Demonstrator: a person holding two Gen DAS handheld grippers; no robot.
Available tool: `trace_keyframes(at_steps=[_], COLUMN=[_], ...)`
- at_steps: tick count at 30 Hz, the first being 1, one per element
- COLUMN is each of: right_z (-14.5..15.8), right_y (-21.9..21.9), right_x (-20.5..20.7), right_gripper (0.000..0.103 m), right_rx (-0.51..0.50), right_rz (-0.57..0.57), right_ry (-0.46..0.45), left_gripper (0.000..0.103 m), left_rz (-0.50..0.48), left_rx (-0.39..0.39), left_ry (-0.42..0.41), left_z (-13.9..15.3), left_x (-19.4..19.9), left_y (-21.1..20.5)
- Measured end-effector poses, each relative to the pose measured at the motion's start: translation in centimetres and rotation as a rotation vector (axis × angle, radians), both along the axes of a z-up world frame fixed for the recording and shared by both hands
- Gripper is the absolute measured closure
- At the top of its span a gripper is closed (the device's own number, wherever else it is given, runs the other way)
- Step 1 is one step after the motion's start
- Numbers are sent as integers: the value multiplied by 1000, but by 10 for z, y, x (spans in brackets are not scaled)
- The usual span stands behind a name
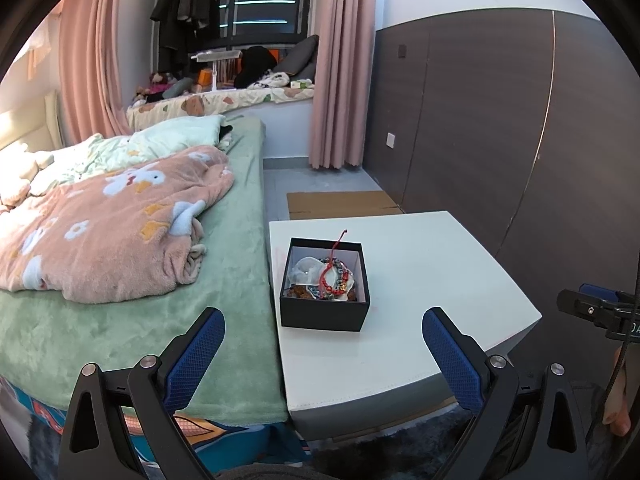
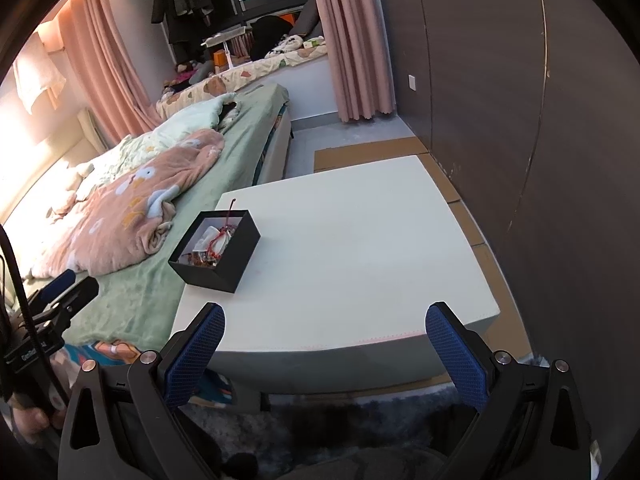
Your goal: Organize jewelry
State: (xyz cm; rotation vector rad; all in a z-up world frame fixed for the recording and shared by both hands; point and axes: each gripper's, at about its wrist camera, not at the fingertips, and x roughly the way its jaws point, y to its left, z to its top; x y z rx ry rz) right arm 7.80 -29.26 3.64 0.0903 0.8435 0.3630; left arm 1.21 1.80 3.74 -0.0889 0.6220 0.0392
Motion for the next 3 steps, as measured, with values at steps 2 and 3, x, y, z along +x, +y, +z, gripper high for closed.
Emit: trace_keyframes(at_steps=[2,3], right_z=[-1,-2], right_y=[0,1], right_x=[0,1], right_gripper=[2,2], right_rx=[-2,-3], right_rz=[0,-1], right_ry=[4,6], left_gripper=[4,4], left_rz=[-2,-4], left_rx=[4,6], left_ry=[4,7], left_z=[-1,-2], left_x=[1,2], left_y=[1,1])
